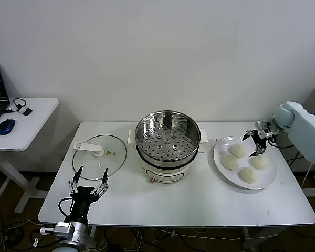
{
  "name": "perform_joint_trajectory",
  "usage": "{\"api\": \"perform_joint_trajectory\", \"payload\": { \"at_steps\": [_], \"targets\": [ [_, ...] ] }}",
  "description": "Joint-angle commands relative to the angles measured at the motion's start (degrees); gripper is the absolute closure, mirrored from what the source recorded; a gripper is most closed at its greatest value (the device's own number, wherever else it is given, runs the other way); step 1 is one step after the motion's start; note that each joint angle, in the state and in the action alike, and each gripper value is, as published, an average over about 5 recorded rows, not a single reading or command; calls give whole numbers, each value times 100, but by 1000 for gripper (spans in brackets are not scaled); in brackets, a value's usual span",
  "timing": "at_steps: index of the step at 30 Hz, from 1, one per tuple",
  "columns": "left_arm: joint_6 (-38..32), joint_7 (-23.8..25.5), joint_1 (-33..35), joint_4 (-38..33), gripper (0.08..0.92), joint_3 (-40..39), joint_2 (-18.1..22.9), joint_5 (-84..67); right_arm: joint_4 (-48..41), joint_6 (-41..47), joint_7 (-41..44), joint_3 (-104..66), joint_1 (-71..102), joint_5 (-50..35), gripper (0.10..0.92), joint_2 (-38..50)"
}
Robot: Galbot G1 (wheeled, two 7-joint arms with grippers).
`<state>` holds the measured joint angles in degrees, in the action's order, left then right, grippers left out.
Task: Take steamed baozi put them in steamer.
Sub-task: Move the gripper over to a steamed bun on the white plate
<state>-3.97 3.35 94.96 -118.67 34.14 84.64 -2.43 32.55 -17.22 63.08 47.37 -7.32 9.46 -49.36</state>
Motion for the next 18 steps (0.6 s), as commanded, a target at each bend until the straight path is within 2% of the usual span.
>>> {"api": "perform_joint_trajectory", "payload": {
  "at_steps": [1, 18],
  "targets": [
    [10, 2, 4, -2, 177, 2, -4, -7, -574, -132, -113, -258, 44, 604, 203, -425],
    [0, 12, 37, -17, 177, -2, -10, -16, -736, -226, -474, -1163, 526, 1207, 203, -649]
  ]
}}
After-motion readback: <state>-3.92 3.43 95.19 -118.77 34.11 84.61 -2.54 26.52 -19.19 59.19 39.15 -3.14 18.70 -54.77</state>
